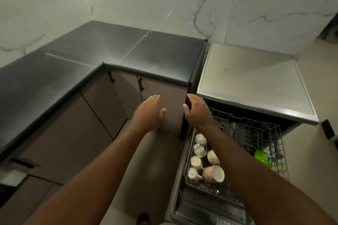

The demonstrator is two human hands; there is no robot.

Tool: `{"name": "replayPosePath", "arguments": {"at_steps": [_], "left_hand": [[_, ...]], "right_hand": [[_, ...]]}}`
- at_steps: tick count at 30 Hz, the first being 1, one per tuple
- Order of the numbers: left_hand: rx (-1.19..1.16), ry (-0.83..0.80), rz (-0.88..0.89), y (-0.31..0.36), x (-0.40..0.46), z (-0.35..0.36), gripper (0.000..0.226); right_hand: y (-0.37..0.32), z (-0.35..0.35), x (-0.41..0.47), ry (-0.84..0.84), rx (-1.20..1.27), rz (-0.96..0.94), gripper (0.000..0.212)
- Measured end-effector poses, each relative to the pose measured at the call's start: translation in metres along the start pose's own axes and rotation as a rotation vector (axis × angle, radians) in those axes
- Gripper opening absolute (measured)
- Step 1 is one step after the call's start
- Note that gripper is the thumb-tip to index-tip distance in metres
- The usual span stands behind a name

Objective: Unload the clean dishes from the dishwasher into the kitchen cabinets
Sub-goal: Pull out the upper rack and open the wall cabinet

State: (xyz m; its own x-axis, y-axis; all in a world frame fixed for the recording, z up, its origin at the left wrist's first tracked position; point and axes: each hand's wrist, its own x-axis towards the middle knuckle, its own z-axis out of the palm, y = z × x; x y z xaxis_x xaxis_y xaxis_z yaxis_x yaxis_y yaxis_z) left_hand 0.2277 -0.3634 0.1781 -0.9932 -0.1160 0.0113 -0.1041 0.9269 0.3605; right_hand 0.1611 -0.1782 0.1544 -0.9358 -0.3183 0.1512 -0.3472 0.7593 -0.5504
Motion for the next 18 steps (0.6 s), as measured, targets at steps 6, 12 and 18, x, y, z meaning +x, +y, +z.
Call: {"name": "replayPosePath", "arguments": {"at_steps": [6, 12, 18], "left_hand": [[0.024, 0.03, 0.069, -0.052, 0.031, -0.048, 0.065], [0.021, 0.092, 0.136, -0.063, 0.066, -0.08, 0.064], [0.027, 0.154, 0.209, -0.05, 0.118, -0.105, 0.067]], "right_hand": [[-0.059, 0.003, 0.036, 0.1, 0.003, 0.007, 0.053], [-0.087, -0.015, 0.071, 0.17, -0.052, 0.008, 0.054], [-0.096, -0.05, 0.127, 0.271, -0.056, -0.036, 0.054]]}}
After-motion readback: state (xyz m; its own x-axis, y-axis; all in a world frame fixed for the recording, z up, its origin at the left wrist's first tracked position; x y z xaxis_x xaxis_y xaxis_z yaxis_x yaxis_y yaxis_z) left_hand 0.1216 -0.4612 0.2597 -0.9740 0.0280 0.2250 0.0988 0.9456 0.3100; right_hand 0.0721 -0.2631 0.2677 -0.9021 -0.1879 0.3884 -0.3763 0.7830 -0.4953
